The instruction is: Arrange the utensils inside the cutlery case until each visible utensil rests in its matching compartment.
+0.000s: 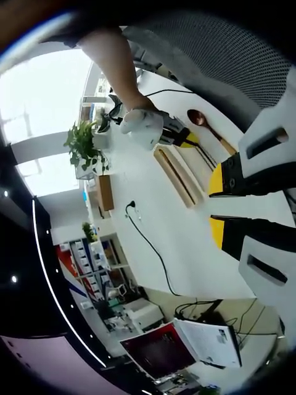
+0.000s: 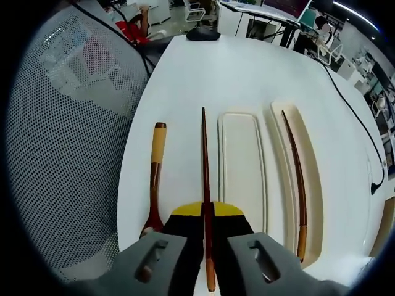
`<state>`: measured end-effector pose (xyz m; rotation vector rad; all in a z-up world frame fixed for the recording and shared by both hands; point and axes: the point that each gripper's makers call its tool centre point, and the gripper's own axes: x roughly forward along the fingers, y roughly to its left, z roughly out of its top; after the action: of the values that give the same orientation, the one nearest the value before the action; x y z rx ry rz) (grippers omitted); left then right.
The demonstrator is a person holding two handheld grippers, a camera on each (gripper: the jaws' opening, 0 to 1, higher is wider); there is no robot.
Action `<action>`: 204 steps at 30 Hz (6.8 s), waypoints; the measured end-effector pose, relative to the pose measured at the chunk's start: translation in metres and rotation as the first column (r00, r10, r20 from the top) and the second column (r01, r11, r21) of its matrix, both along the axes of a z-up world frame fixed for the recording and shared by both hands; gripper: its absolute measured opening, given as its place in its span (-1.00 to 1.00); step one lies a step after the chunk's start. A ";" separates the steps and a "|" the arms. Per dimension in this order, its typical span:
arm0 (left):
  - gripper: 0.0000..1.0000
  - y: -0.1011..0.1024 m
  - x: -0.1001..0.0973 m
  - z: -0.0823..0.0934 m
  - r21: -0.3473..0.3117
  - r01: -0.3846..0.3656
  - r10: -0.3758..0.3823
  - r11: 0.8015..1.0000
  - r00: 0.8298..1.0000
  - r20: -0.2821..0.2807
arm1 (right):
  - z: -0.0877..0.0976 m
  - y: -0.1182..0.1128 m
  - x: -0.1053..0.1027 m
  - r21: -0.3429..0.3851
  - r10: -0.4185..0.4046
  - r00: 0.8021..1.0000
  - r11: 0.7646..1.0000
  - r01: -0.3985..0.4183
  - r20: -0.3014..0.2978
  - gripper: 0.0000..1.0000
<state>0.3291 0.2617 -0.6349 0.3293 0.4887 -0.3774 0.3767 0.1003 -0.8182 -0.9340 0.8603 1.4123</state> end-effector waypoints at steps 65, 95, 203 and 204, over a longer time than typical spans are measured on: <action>-0.77 -0.001 0.000 0.004 -0.007 0.008 -0.007 1.000 1.000 0.020 | 0.052 0.001 0.090 -0.090 -0.010 0.944 0.995 0.042 0.330 -1.00; -0.74 0.001 0.002 0.001 0.009 -0.009 0.009 1.000 1.000 0.002 | 0.017 0.014 0.106 -0.094 0.006 0.947 0.995 0.025 0.322 -1.00; -0.74 0.006 0.003 0.007 0.013 -0.020 0.019 1.000 0.999 0.039 | 0.029 -0.031 0.019 0.054 -0.077 0.974 0.996 0.067 0.215 -0.28; -0.74 0.007 0.003 0.007 0.011 -0.021 0.020 1.000 0.999 0.040 | 0.029 -0.030 0.016 0.054 -0.072 0.975 0.997 0.062 0.209 -0.28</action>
<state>0.3321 0.2682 -0.6278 0.3423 0.4550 -0.3475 0.3922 0.0704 -0.7894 -0.9898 0.6901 1.2455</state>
